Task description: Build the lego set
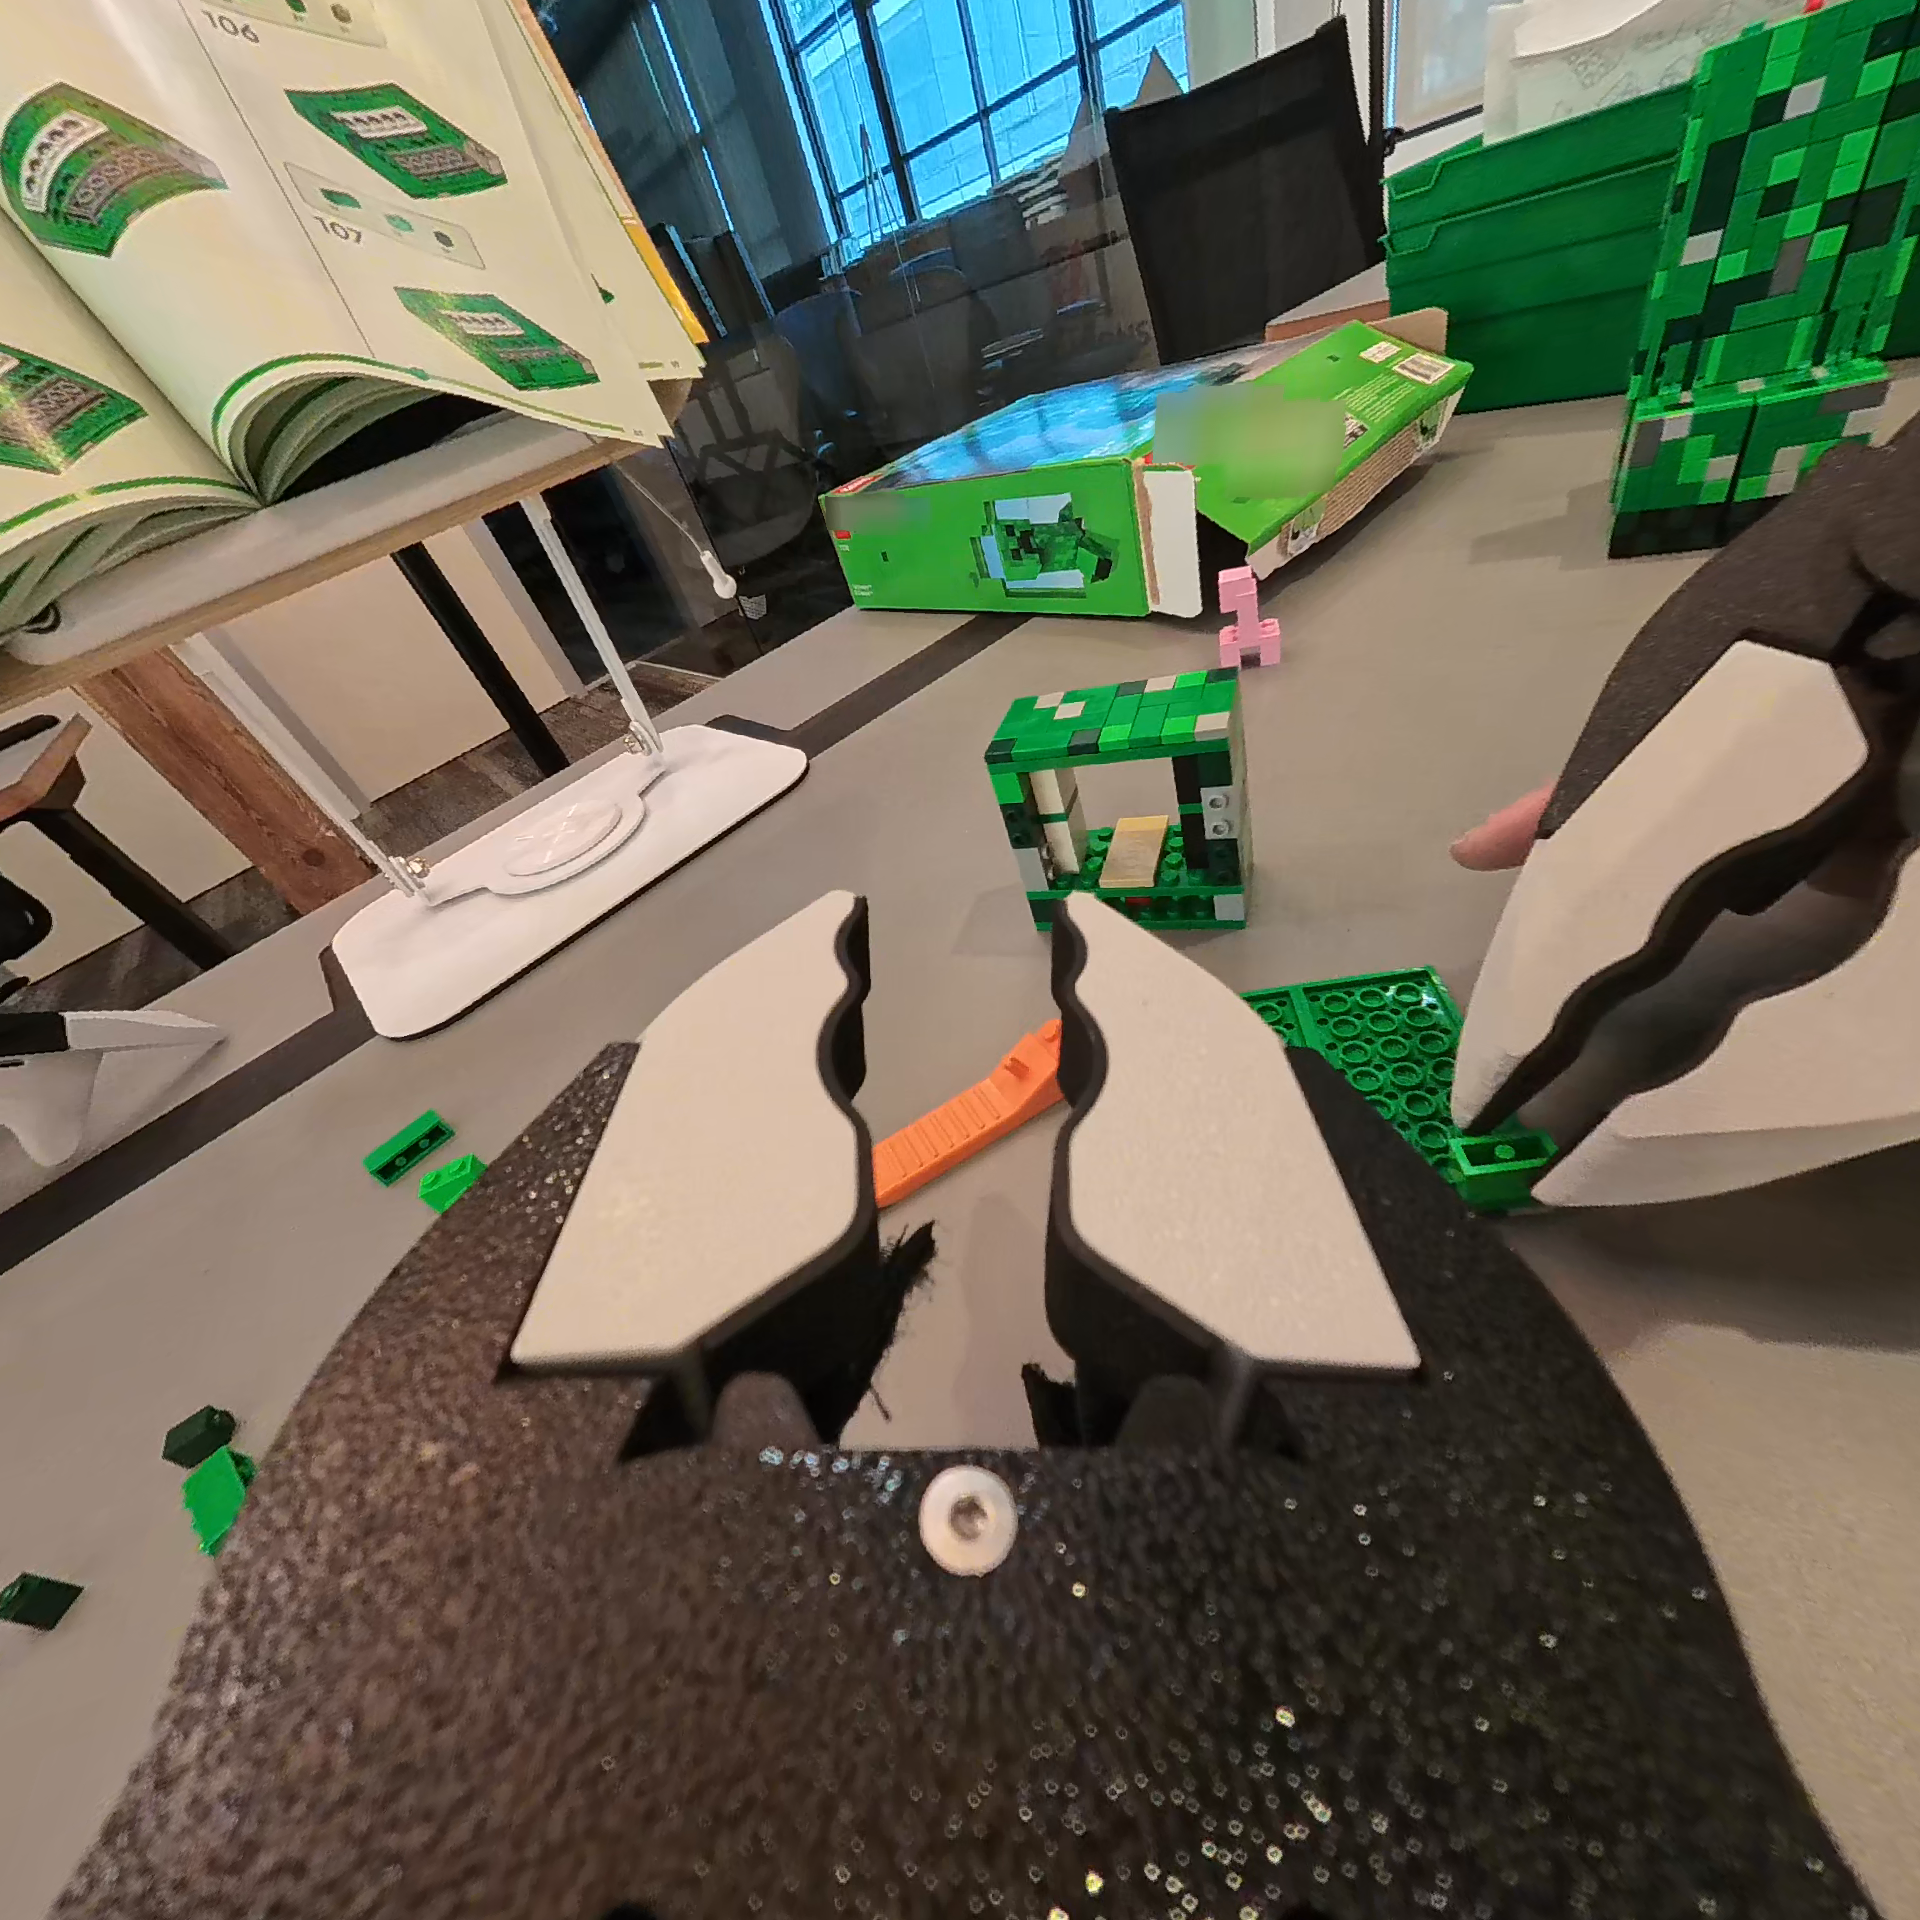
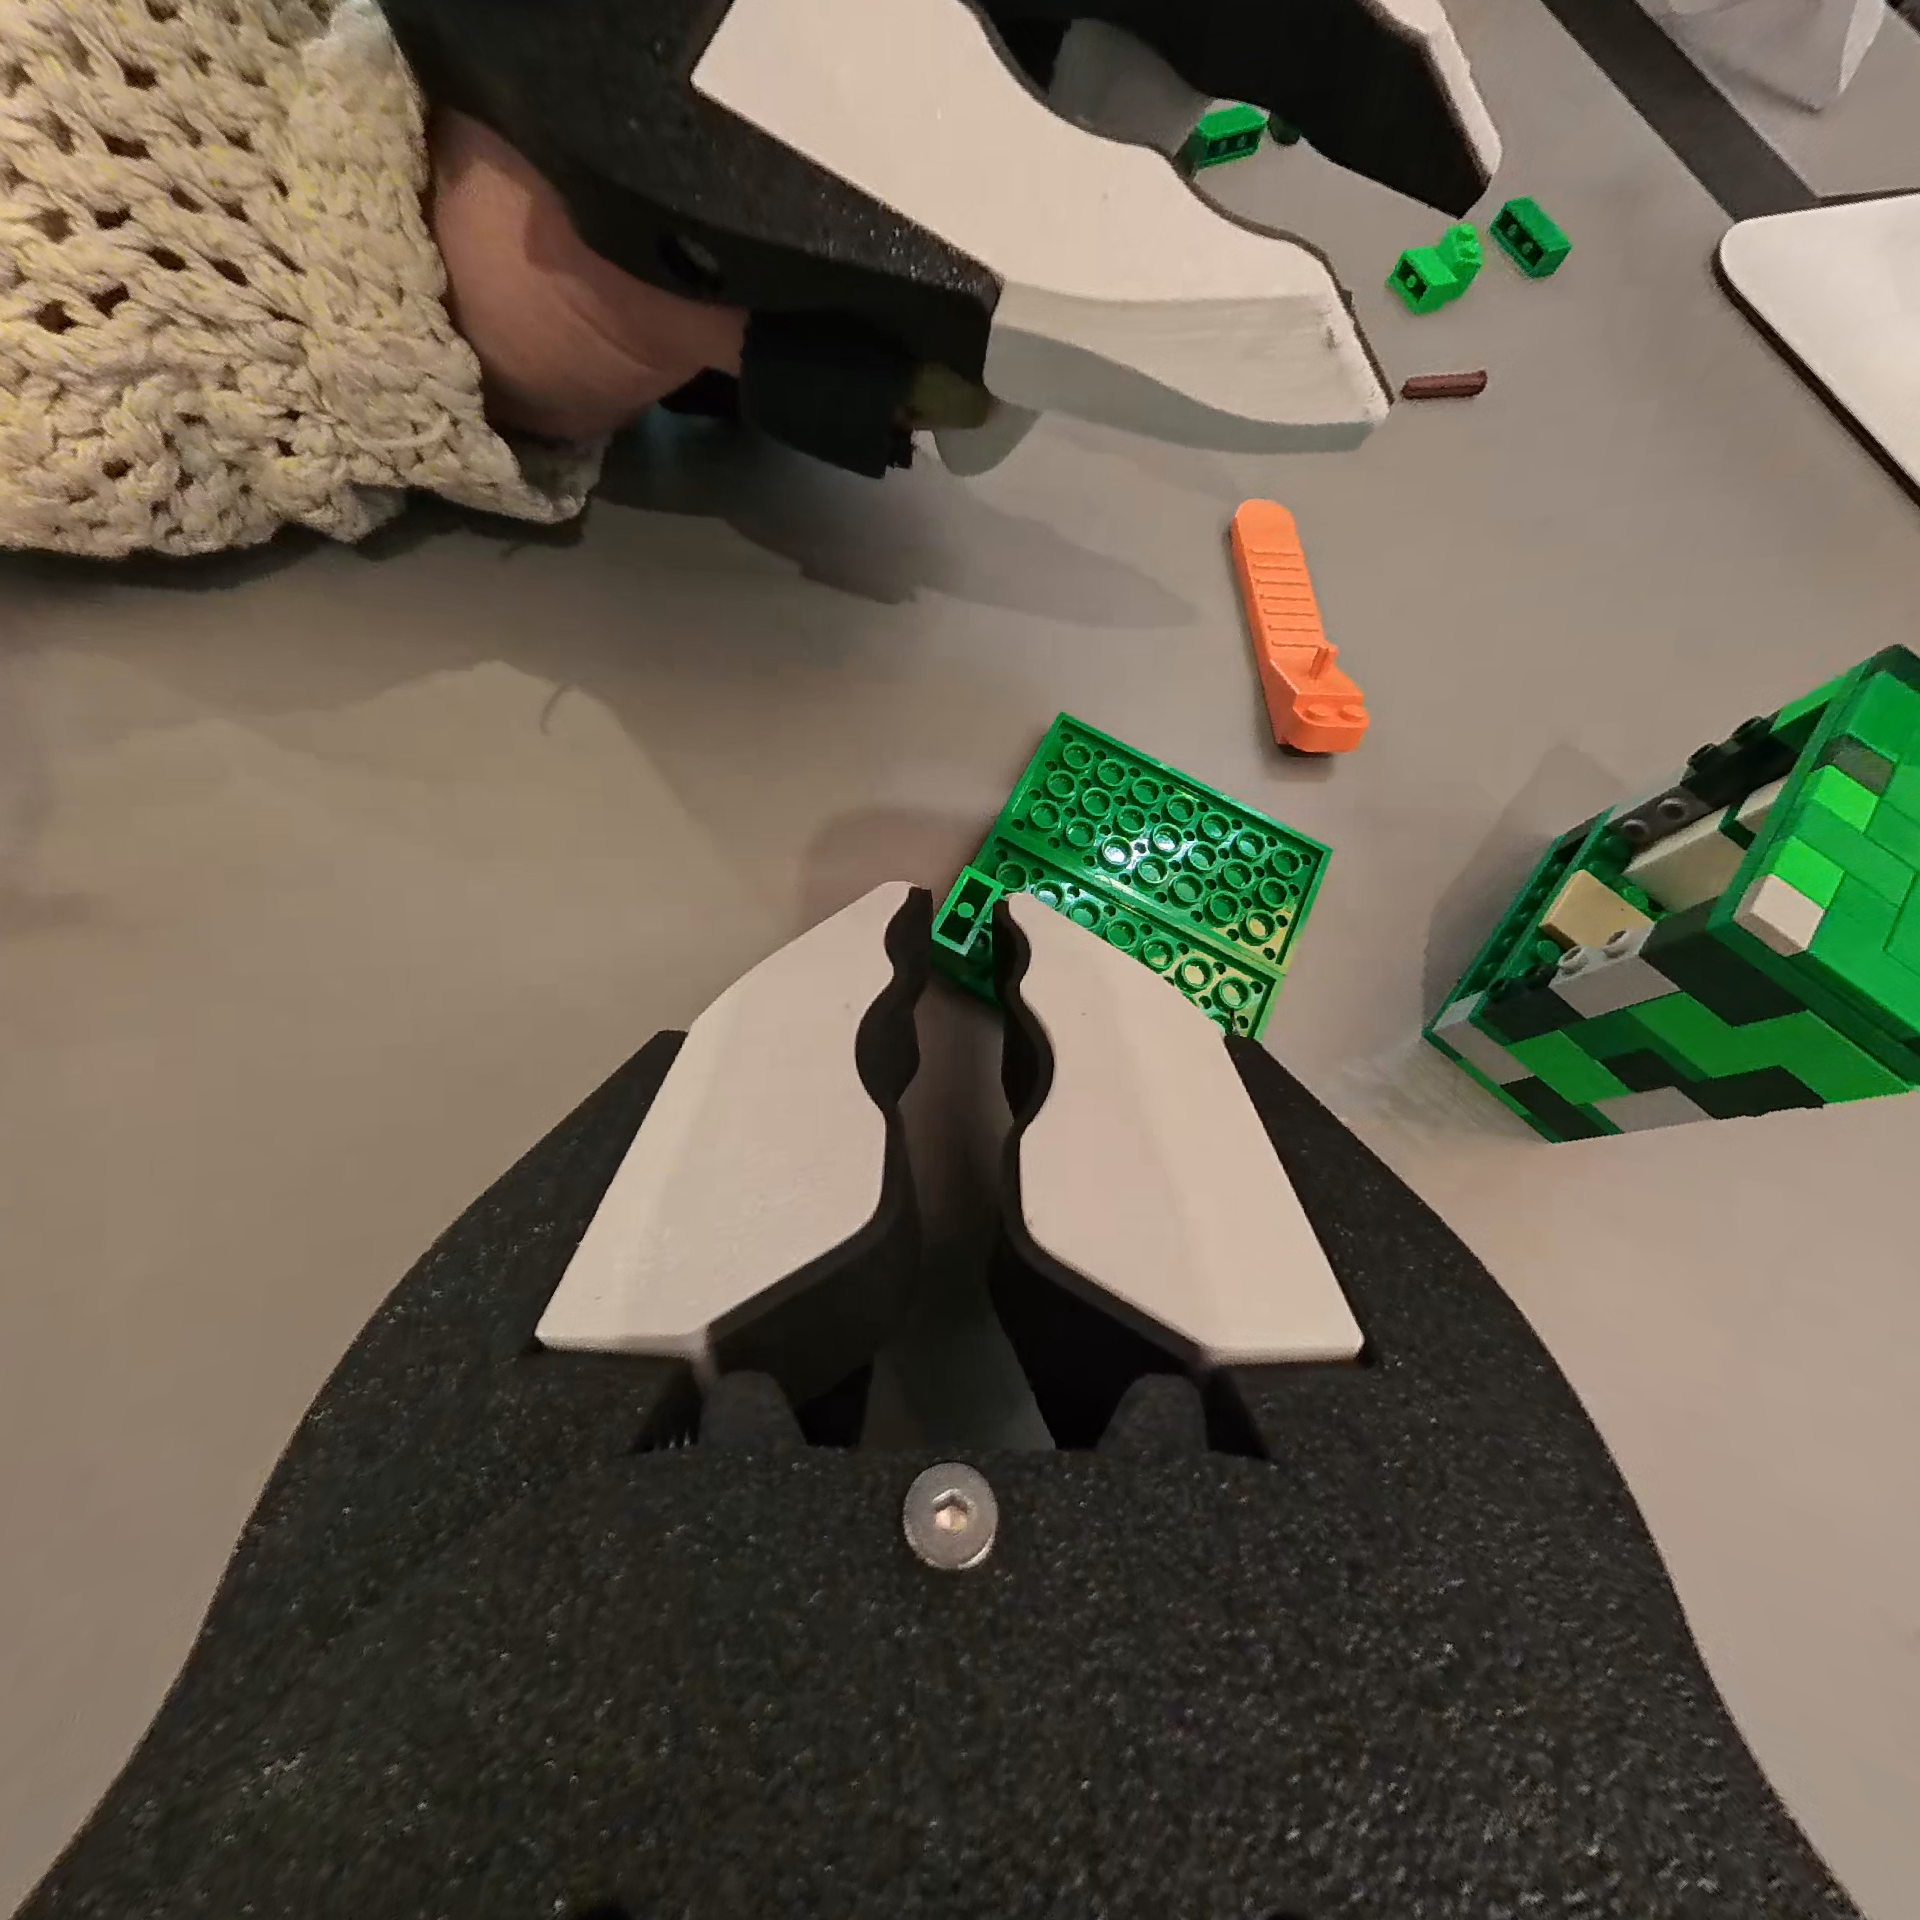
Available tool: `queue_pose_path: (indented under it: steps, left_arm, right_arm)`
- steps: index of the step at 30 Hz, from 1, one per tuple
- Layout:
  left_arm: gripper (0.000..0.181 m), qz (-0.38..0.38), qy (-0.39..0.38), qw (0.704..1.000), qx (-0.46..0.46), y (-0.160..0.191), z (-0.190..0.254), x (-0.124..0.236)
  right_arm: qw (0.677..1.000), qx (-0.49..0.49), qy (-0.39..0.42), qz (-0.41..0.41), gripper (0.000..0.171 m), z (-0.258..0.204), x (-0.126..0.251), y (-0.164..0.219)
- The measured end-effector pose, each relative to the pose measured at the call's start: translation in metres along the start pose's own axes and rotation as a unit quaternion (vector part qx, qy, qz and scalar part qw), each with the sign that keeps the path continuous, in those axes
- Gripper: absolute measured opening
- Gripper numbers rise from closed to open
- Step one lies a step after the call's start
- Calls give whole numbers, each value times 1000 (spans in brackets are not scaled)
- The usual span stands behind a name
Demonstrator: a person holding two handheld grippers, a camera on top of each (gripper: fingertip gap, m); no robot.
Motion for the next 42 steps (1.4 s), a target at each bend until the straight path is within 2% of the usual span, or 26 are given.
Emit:
queue_pose_path:
  steps: [42]
  left_arm:
    - [32,-5,3,1000,-8,0,2,-1]
  right_arm:
    - [1000,1,-7,-2,10,-1,-1,0]
Point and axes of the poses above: each gripper's, where its closed fingertips meet, x back along the fingers, y out of its underside, z = x × y across the jaws, the point moved 6 cm from there along x, back along the fingers, and after that the axes turned 10 degrees about -x, right-handed, at the moved point
